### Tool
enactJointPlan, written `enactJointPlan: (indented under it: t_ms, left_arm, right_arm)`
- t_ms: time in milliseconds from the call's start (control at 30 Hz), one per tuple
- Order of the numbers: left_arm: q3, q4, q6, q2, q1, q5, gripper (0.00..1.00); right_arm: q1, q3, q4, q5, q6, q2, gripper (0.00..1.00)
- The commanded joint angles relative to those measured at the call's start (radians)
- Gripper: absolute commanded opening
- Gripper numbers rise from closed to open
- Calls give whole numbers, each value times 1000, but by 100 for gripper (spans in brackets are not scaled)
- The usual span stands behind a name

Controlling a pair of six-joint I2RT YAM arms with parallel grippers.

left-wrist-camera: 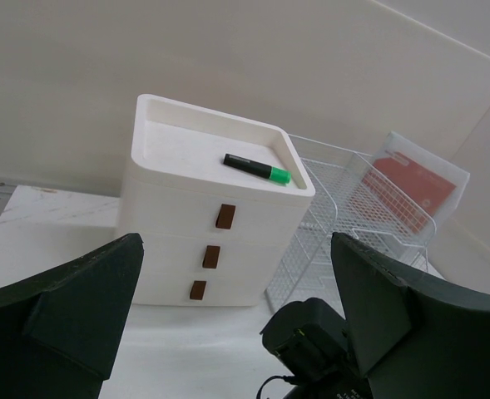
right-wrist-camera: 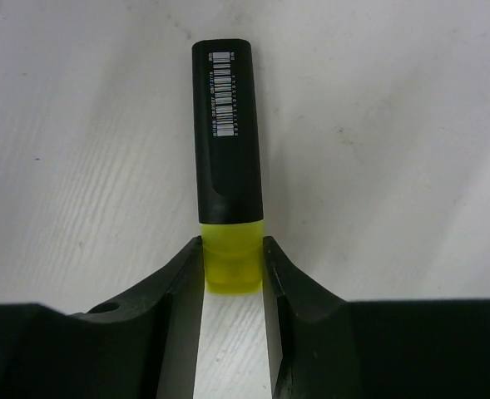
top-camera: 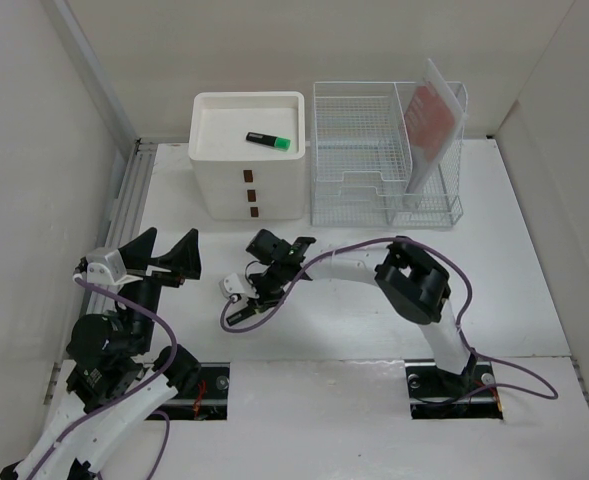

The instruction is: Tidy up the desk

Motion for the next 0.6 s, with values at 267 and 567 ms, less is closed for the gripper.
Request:
enactJointPlan:
  t_ms: [267, 567]
  left_arm:
    - [-6, 41, 15, -19, -4, 10, 94]
    - [-6, 41, 15, -19, -4, 10, 94]
  right_arm:
    - [6, 19, 156, 385, 138, -213, 2]
    - [-80, 121, 298, 671, 147, -358, 2]
